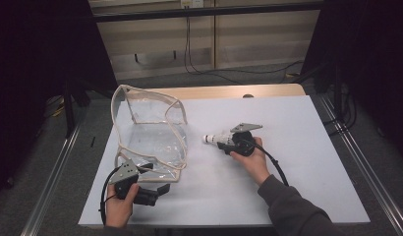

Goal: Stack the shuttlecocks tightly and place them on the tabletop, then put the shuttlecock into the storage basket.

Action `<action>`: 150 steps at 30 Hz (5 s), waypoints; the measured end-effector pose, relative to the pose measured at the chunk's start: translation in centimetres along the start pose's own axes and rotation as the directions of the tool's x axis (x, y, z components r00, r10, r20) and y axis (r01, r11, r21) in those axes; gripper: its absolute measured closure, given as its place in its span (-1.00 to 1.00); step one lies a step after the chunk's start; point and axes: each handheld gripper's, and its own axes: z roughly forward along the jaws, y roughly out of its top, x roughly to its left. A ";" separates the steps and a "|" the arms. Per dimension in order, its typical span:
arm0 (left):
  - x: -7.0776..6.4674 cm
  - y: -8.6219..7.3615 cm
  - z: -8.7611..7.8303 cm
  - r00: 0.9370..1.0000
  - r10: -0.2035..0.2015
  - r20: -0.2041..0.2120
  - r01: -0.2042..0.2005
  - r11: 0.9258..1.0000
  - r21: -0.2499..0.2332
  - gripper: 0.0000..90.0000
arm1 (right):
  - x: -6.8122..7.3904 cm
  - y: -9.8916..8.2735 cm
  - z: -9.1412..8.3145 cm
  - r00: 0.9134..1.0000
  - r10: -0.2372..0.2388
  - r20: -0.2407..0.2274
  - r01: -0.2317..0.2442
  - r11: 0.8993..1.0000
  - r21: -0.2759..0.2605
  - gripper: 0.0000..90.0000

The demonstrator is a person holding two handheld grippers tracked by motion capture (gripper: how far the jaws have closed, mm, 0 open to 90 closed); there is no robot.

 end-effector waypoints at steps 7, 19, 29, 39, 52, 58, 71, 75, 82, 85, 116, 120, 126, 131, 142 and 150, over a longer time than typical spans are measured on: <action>0.0 -0.1 0.0 1.000 -0.002 0.001 0.002 1.000 0.000 -0.97 | -0.3 0.0 0.0 1.000 0.012 -0.005 -0.012 1.000 -0.001 0.82; -0.1 -0.1 -0.1 1.000 0.000 -0.002 0.000 1.000 0.006 -0.97 | -0.7 0.4 -0.9 0.997 0.043 -0.067 -0.044 0.999 -0.022 0.96; -0.2 -0.2 -0.4 1.000 0.002 -0.002 -0.002 1.000 -0.001 -0.97 | -0.2 1.0 -2.0 0.994 0.043 -0.097 -0.047 0.998 -0.040 0.98; -0.1 -0.3 -0.3 1.000 -0.008 0.005 0.008 1.000 -0.013 -0.97 | -0.4 1.5 -3.6 0.990 0.076 -0.121 -0.085 0.994 -0.068 0.98; -0.2 -0.3 -0.5 1.000 -0.009 0.005 0.009 1.000 -0.021 -0.97 | 0.0 3.5 -5.2 0.993 0.052 -0.103 -0.060 0.995 -0.082 0.98; -0.2 -0.3 -0.5 1.000 -0.009 0.009 0.010 1.000 -0.026 -0.97 | 0.3 4.6 -6.1 0.995 0.033 -0.092 -0.041 0.996 -0.084 0.98; -0.3 -0.3 -0.6 1.000 -0.009 0.014 0.010 0.999 -0.032 -0.97 | 1.1 6.3 -7.1 0.996 0.013 -0.086 -0.020 0.996 -0.081 0.98; -0.3 -0.3 -0.7 1.000 -0.012 0.013 0.012 0.999 -0.033 -0.97 | 1.5 6.9 -7.3 0.996 -0.002 -0.089 -0.005 0.997 -0.080 0.98; -0.3 -0.3 -0.7 1.000 -0.011 0.014 0.012 0.999 -0.031 -0.97 | 2.2 8.0 -7.7 0.995 -0.018 -0.097 0.010 0.997 -0.076 0.98; -0.3 -0.4 -0.7 1.000 -0.013 0.018 0.013 0.999 -0.032 -0.97 | 2.2 8.4 -7.9 0.995 -0.021 -0.097 0.013 0.997 -0.077 0.98; 0.0 -0.6 -0.9 1.000 -0.008 0.005 0.008 0.999 -0.036 -0.97 | 4.1 12.4 -8.7 0.991 -0.049 -0.125 0.040 0.996 -0.075 0.98; -0.1 -0.6 -0.8 1.000 -0.009 0.011 0.010 0.999 -0.034 -0.97 | 4.1 12.9 -8.9 0.991 -0.050 -0.121 0.041 0.996 -0.078 0.98; -0.1 -0.5 -0.8 1.000 -0.008 0.011 0.009 0.999 -0.036 -0.97 | 4.4 13.8 -9.2 0.991 -0.059 -0.118 0.049 0.995 -0.088 0.98; -0.1 -0.6 -0.8 1.000 -0.005 0.011 0.005 0.999 -0.034 -0.97 | 4.8 14.4 -9.3 0.992 -0.068 -0.107 0.058 0.994 -0.088 0.98; -0.1 -0.6 -0.8 1.000 -0.005 0.013 0.005 0.999 -0.032 -0.97 | 5.6 15.3 -8.9 0.991 -0.082 -0.108 0.072 0.993 -0.093 0.98; -0.1 -0.7 -0.8 1.000 -0.009 0.016 0.010 0.999 -0.034 -0.97 | 6.3 16.2 -8.8 0.989 -0.098 -0.110 0.087 0.991 -0.099 0.98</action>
